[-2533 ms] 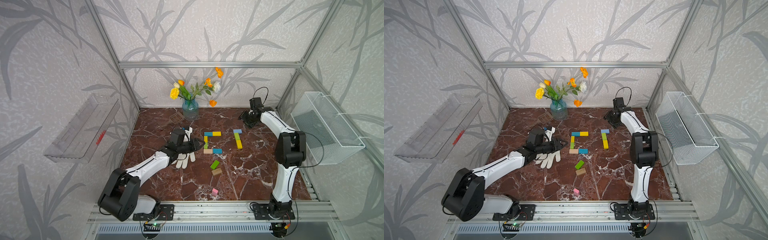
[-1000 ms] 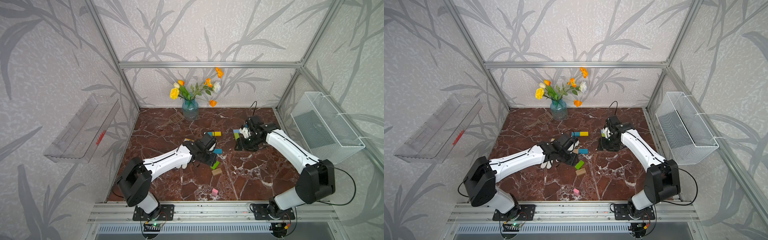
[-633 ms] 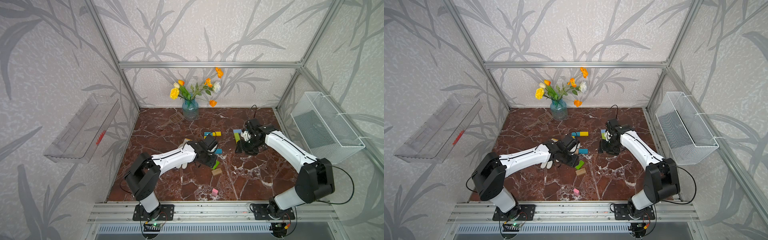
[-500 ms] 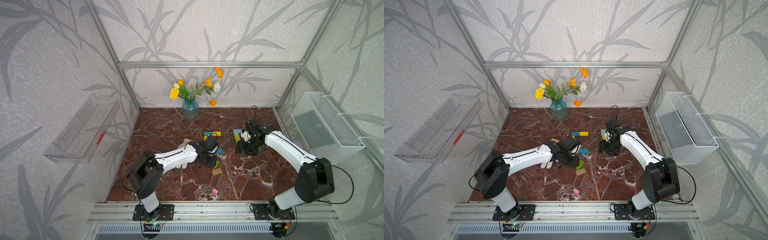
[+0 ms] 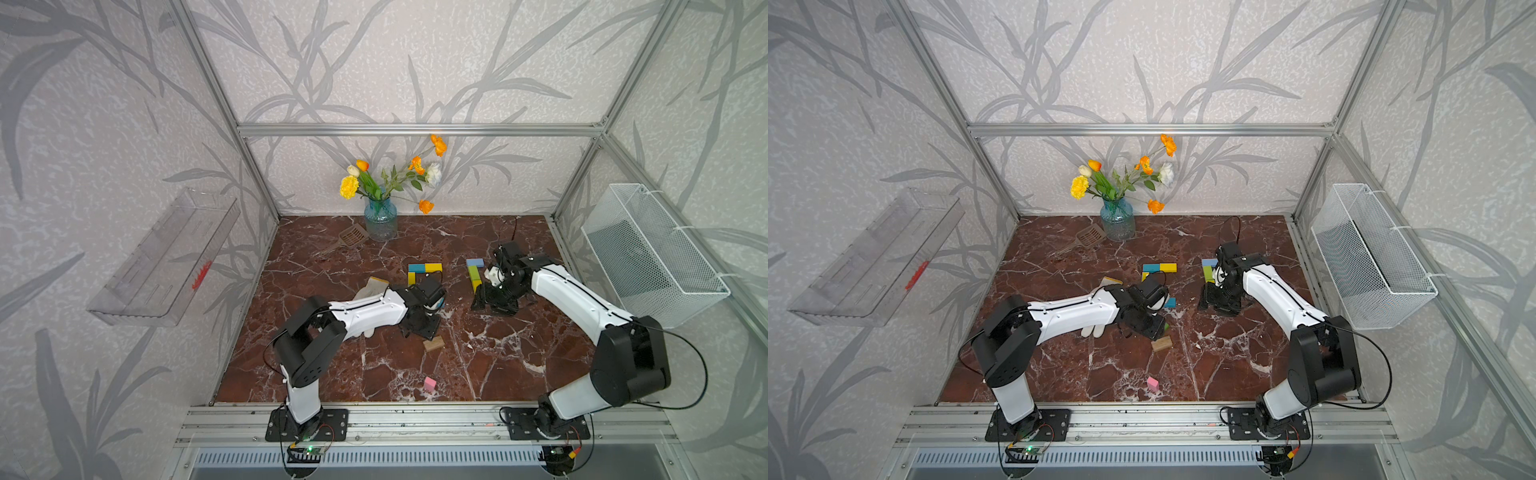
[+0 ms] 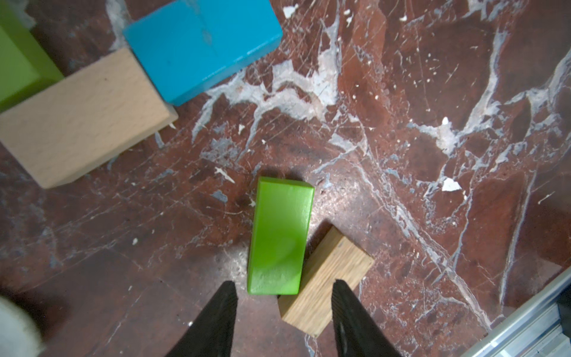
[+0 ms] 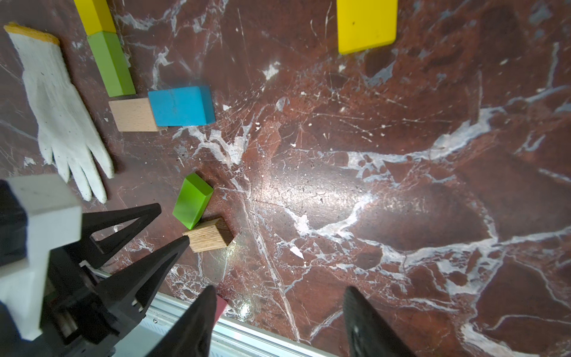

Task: Assemble the letter c with building blocks
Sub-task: Pick up the building block from the center of the board.

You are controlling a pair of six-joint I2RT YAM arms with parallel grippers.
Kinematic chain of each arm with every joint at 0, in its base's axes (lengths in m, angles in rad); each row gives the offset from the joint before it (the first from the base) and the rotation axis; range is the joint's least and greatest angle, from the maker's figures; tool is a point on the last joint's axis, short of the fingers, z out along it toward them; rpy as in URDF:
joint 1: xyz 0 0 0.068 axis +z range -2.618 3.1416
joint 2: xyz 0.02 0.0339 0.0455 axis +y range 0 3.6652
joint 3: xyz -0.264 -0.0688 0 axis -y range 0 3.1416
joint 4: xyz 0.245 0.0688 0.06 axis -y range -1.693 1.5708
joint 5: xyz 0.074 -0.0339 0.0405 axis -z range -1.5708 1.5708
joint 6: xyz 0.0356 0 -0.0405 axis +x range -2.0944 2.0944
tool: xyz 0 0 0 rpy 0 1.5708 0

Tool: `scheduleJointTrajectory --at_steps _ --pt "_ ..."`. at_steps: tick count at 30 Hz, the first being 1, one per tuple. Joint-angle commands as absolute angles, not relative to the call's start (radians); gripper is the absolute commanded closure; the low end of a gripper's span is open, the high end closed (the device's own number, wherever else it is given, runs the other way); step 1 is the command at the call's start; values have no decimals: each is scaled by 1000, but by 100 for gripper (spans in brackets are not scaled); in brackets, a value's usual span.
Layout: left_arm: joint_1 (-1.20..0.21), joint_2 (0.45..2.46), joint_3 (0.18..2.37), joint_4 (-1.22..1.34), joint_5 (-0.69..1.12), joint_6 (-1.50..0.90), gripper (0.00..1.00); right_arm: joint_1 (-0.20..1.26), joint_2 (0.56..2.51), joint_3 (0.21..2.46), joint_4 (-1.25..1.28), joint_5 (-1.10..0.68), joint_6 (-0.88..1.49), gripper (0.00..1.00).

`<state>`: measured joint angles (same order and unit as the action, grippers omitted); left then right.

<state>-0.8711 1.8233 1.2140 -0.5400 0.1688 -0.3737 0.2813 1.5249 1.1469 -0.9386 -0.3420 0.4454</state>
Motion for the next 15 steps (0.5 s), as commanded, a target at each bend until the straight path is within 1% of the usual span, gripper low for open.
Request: scheduleJointTrajectory --at_steps 1,15 --pt "-877 1848 1254 -549 139 -367 50 269 1493 1130 -934 -355 450 35" --pt "-877 1921 1312 -600 144 -358 53 240 1477 1113 -921 -390 458 36"
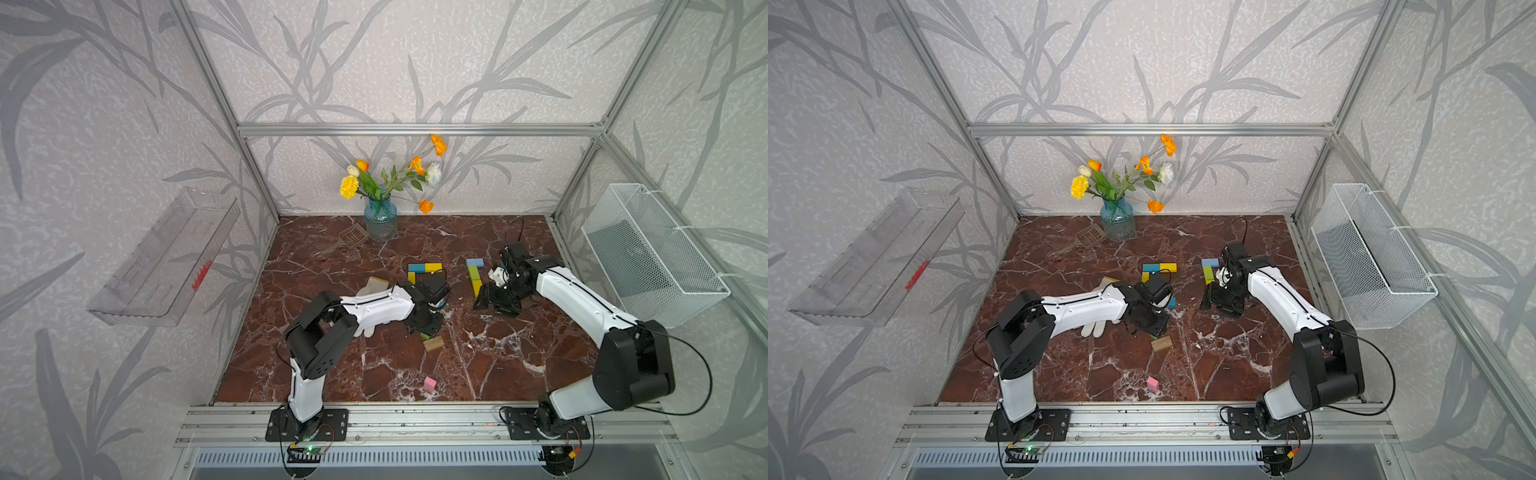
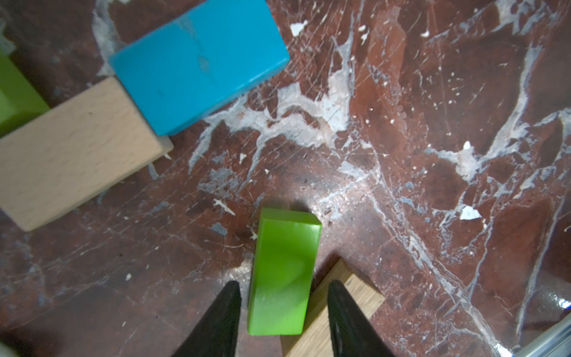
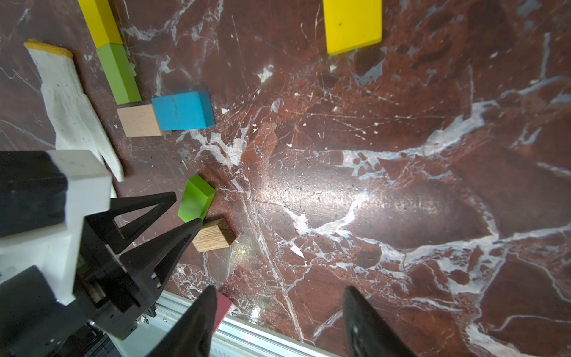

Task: Assemble the letter c with building blocks
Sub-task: Pick up the building block from the center of the board.

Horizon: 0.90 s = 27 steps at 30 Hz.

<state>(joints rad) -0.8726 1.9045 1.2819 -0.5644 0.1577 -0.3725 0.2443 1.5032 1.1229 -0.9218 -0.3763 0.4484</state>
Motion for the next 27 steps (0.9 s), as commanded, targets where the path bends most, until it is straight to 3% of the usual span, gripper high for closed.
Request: scheduleJointTrajectory --at_steps 1,27 --pt "-879 1926 1318 -607 144 -356 53 239 1477 1113 -917 -393 460 36" --pt "-877 2019 1406 -696 161 -342 58 211 1421 1094 -917 -438 468 36"
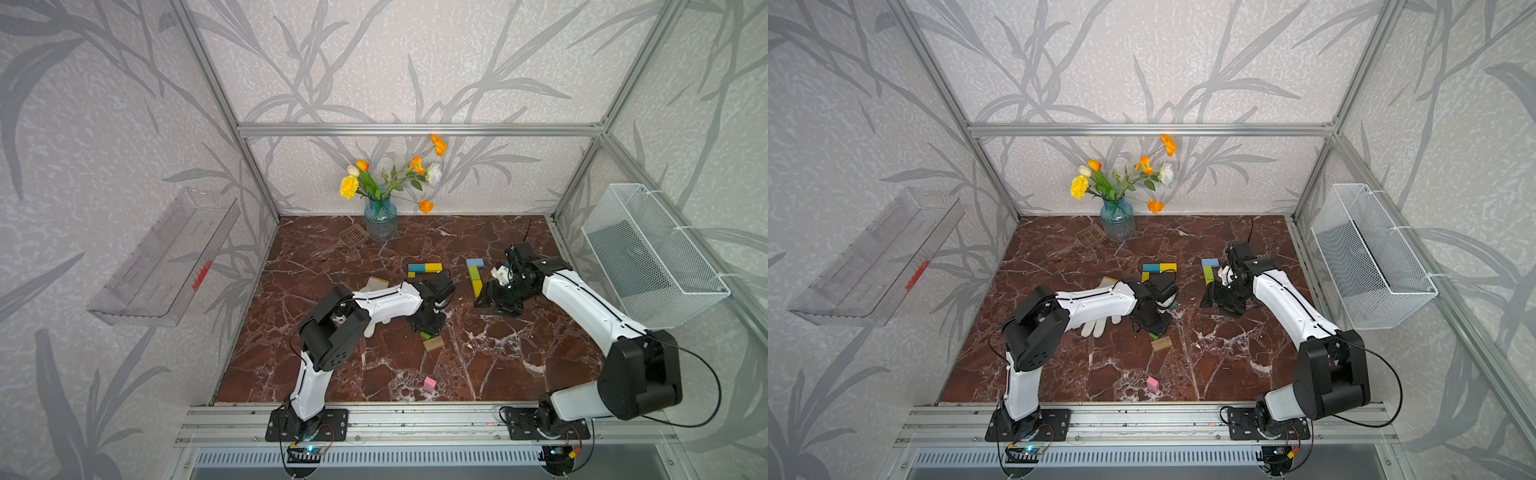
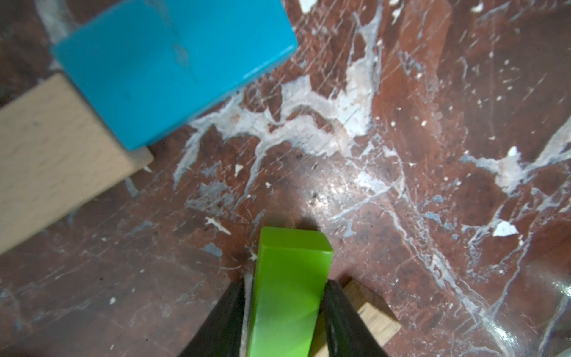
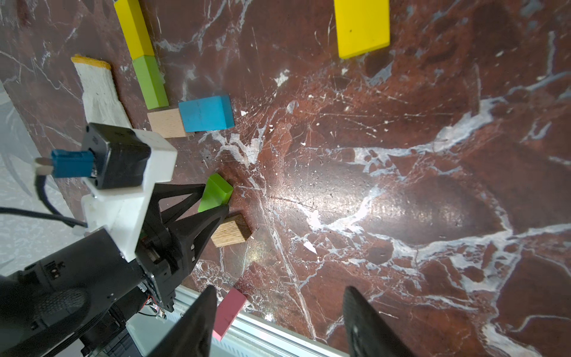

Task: Assemble the letter c with building blocks
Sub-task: Pick up the building block from the center of the board.

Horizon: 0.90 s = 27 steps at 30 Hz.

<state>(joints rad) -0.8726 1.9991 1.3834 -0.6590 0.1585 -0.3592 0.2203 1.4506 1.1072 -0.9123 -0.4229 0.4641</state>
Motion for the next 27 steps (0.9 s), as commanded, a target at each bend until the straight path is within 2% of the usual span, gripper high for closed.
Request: scheduleJointTrajectory --at_steps 1,12,20,27 --pt "-877 2023 1410 -698 161 -342 60 207 1418 1091 -916 -441 469 36" --pt "-877 1976 1413 -703 116 -333 67 170 1384 1052 -894 -536 474 36" --pt "-877 1857 1439 -694 72 -273 68 150 1416 1024 -851 -747 398 40" --pt "-877 1809 1493 -709 165 -209 68 149 1433 1018 -787 -937 363 44"
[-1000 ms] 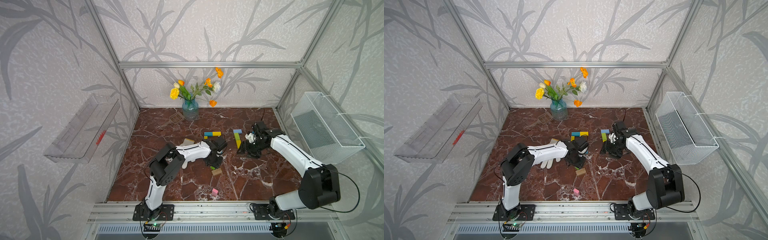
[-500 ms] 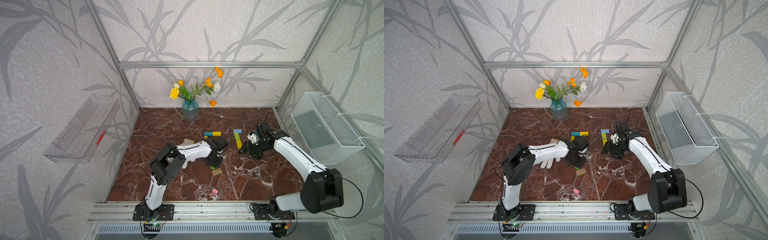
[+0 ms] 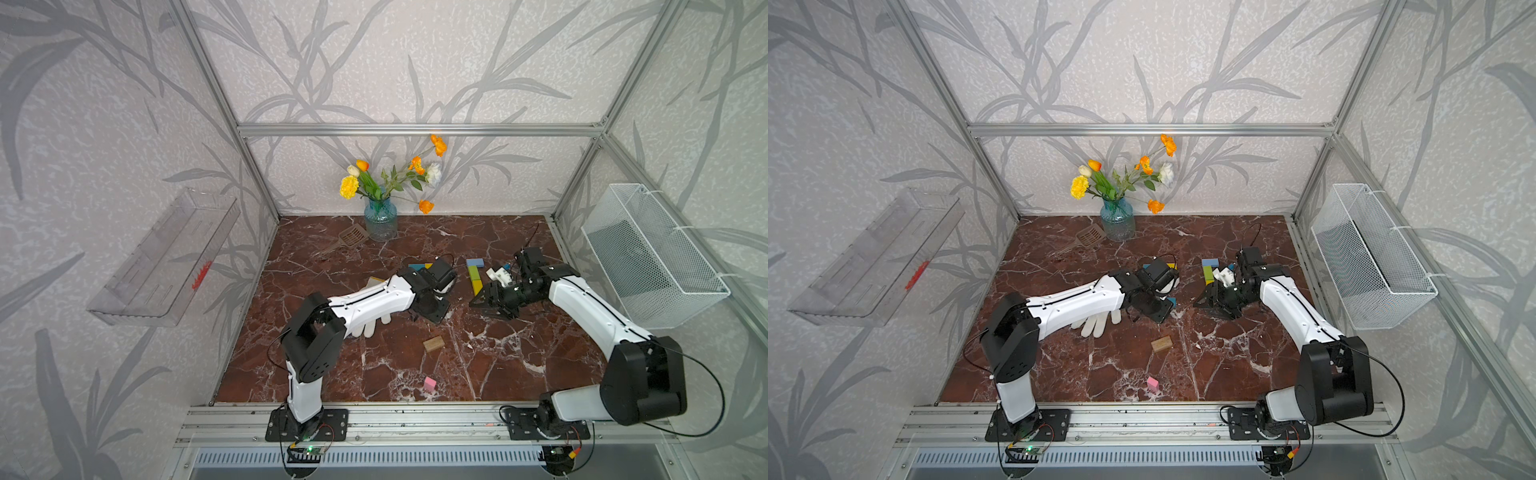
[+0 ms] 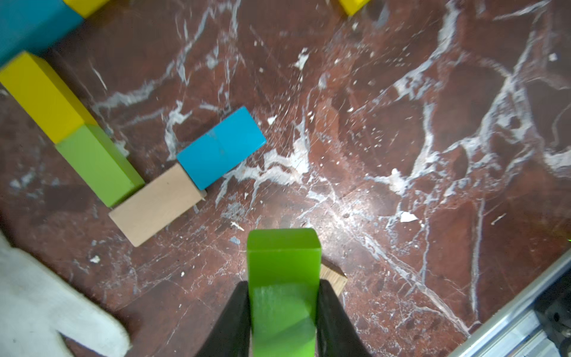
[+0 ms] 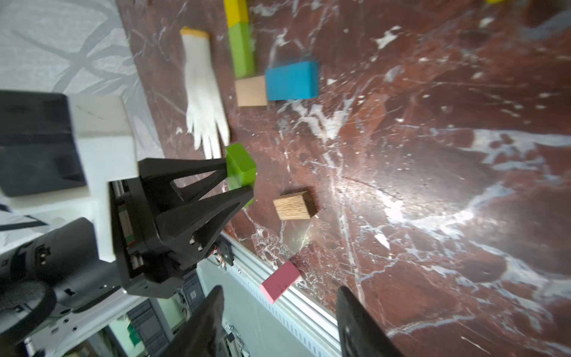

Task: Assemble the letter c with building blocks
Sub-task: Pick up the building block from the center of the board.

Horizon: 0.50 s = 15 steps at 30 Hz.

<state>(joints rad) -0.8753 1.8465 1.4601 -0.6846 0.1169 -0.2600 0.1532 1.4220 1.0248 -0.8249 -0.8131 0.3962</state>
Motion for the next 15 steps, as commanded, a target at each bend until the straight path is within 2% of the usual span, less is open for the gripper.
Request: scheduleJointTrajectory --at_steps 1,15 --pt "-877 1801 1498 -705 194 -200 67 149 1439 1020 -787 -962 358 45" --pt "-877 1730 1511 -661 392 -115 68 149 1456 1035 -812 -1037 318 55"
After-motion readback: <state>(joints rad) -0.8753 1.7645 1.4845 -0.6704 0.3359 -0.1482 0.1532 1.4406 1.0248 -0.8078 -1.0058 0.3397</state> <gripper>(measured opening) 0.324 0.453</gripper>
